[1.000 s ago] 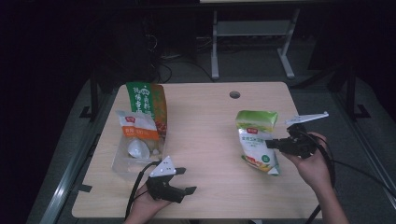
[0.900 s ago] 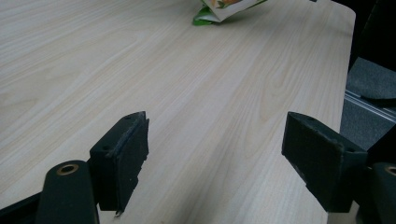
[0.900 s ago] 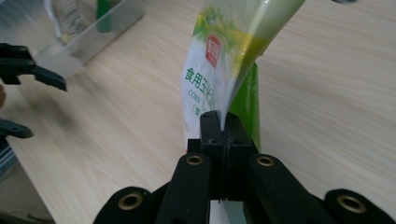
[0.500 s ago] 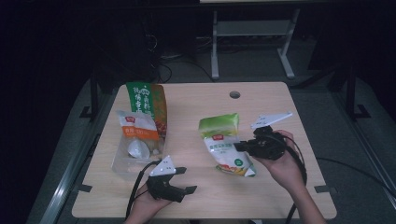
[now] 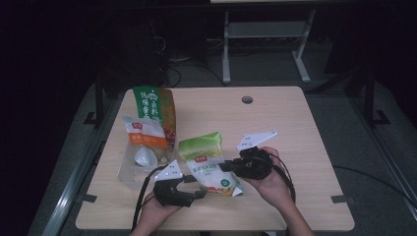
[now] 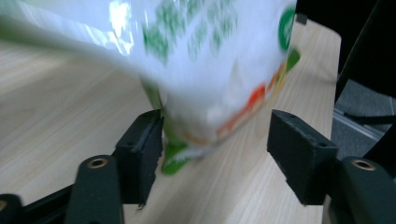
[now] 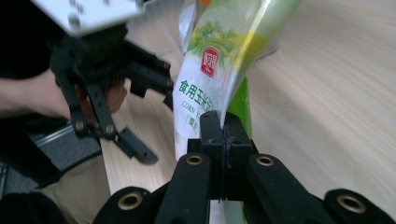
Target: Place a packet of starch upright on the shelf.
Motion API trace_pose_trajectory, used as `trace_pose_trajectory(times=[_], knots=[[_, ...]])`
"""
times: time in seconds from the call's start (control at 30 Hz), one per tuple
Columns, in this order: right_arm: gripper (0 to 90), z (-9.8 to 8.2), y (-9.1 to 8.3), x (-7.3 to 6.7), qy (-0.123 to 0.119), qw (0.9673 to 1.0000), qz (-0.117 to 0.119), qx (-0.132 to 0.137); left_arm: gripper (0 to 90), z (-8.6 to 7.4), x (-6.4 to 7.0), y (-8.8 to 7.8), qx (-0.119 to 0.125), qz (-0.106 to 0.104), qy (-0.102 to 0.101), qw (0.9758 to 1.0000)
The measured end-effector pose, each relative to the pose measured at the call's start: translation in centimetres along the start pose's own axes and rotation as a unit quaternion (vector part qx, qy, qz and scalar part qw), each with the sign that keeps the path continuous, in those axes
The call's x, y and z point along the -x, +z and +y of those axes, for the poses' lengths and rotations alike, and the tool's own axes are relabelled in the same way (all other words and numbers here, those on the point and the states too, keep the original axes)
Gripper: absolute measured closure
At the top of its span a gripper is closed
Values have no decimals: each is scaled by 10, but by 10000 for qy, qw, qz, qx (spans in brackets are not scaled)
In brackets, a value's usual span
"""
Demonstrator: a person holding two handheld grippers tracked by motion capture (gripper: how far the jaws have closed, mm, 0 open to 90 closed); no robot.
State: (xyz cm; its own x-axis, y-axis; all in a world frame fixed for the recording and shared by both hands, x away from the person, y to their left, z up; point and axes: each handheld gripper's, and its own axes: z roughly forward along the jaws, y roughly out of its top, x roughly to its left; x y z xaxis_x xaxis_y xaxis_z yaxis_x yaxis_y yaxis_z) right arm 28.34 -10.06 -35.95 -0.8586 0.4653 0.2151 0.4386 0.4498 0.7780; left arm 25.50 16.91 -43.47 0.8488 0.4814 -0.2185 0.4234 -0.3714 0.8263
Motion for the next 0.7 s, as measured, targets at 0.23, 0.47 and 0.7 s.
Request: trace_pose_trajectory(times=[0.23,0.47,0.7], knots=[[890,-10,3,-1,-204,9997,45,-138,522,1,-1,-4,166,-27,-102,9998],[885,-28,1,2,-315,9984,-42,-459,739,2,9,-2,134,-69,81,9999],[883,-29,2,2,-416,9982,-18,-422,689,3,10,-3,173,-90,41,9998]])
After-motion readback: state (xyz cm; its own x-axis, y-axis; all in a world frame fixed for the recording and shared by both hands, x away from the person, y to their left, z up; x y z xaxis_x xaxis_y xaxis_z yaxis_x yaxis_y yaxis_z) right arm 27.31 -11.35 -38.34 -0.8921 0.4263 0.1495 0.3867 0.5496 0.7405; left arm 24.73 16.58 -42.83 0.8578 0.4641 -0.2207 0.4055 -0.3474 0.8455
